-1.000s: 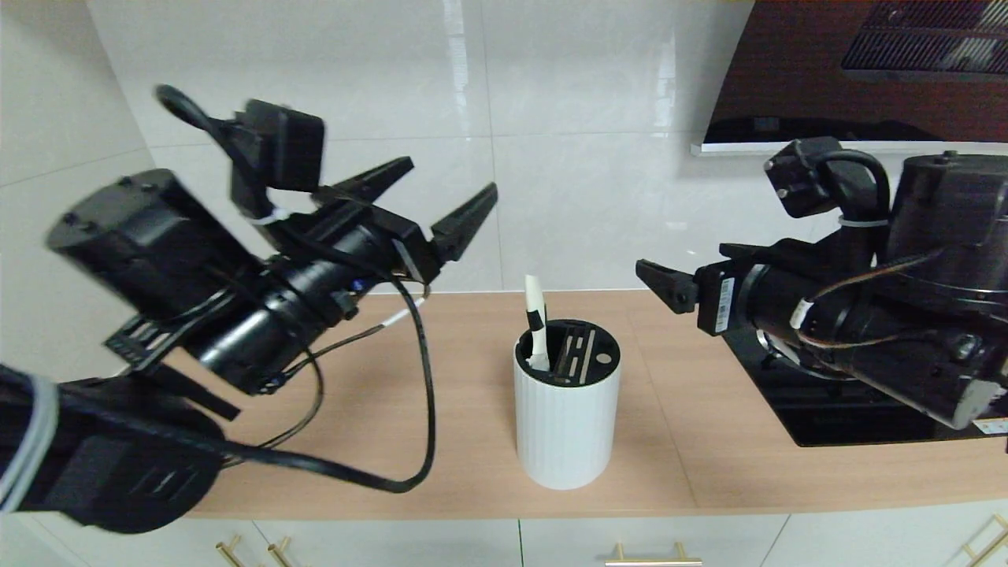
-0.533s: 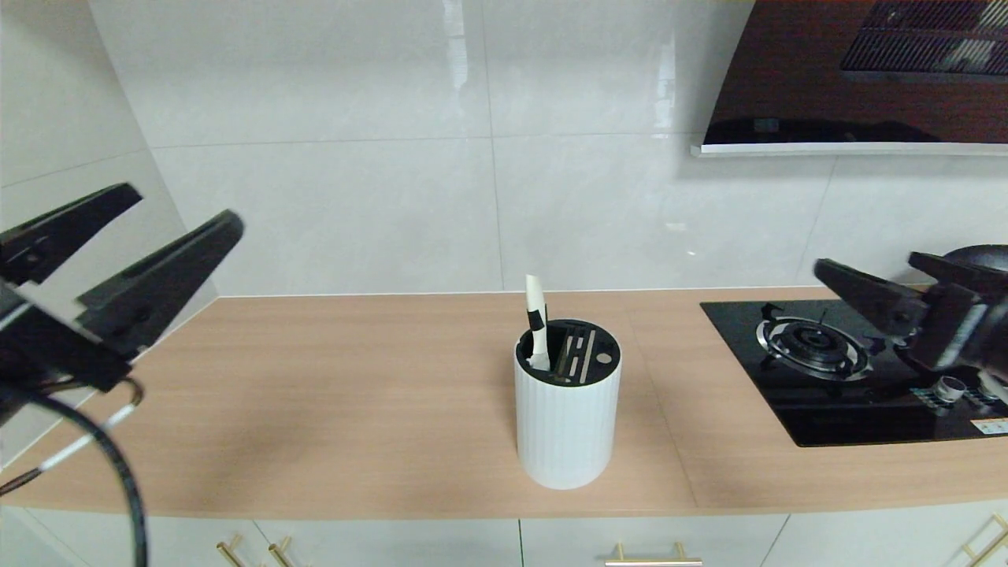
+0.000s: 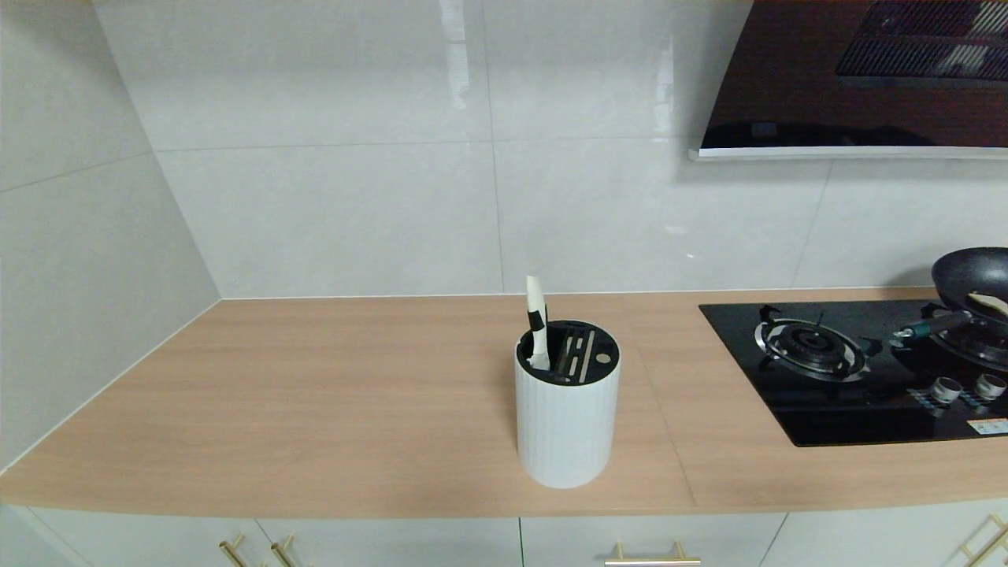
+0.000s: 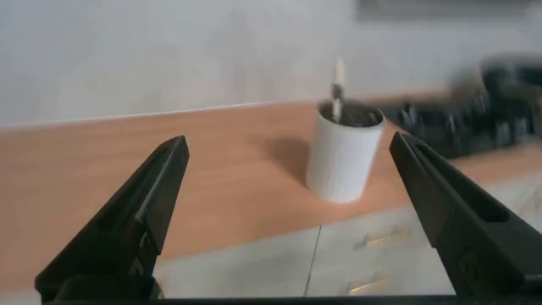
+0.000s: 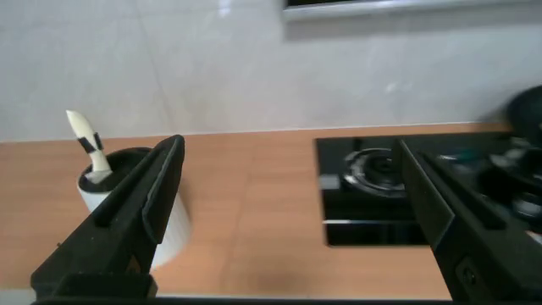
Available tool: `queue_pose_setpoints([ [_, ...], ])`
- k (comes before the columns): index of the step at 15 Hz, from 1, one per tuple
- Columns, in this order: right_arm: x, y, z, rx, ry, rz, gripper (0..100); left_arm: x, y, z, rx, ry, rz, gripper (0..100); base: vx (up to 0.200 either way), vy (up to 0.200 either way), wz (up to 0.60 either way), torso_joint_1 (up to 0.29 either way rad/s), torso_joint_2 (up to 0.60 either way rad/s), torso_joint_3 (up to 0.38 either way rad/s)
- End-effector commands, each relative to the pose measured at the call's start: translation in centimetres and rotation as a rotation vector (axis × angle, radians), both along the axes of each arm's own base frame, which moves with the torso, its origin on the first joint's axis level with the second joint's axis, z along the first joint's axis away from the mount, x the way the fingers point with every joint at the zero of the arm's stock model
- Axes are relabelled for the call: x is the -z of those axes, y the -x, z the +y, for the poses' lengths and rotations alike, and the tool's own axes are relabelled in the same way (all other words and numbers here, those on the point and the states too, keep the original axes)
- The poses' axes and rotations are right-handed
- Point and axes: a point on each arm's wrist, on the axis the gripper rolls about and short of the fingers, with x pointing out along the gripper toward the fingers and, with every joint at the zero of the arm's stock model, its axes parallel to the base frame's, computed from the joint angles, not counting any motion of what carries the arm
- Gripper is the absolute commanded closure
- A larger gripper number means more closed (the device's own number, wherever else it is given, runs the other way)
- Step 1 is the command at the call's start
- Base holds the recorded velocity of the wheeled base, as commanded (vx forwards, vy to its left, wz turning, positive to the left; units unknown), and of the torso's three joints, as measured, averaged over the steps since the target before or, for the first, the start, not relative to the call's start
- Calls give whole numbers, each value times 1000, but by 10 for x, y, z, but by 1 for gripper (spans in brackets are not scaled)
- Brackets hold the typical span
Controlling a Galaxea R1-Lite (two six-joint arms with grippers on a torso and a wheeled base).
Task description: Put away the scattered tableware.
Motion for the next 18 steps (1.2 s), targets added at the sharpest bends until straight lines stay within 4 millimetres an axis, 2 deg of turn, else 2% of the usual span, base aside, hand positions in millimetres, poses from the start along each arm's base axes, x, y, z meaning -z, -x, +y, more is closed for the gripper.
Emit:
queue_pose_setpoints([
  [1, 41, 39, -3, 149, 6, -108, 0, 6, 22, -5, -102, 36, -94, 0, 0, 0, 0, 0, 0, 0],
  [4, 61, 51, 0, 222, 21, -159, 0, 31, 26, -14, -127, 14, -114, 0, 0, 0, 0, 0, 0, 0],
  [6, 83, 40, 0, 237, 33, -74, 0, 40, 18, -12, -204, 56, -70, 0, 0, 0, 0, 0, 0, 0],
  [7, 103, 31, 0, 238, 42, -24, 0, 56, 5, -12, -209, 32, 3, 0, 0, 0, 0, 0, 0, 0],
  [8, 112, 27, 0, 241, 74, -6, 0, 76, -10, -12, -221, -25, 69, 0, 0, 0, 0, 0, 0, 0],
  [11, 121, 25, 1, 194, 115, 73, 0, 134, -46, -13, -216, -204, 82, 0, 0, 0, 0, 0, 0, 0],
  [14, 123, 25, 2, 182, 156, 102, 0, 147, -47, -13, -192, -212, 212, 0, 0, 0, 0, 0, 0, 0],
  [18, 123, 25, 2, 141, 168, 100, 0, 147, -47, -13, -191, -226, 209, 0, 0, 0, 0, 0, 0, 0],
])
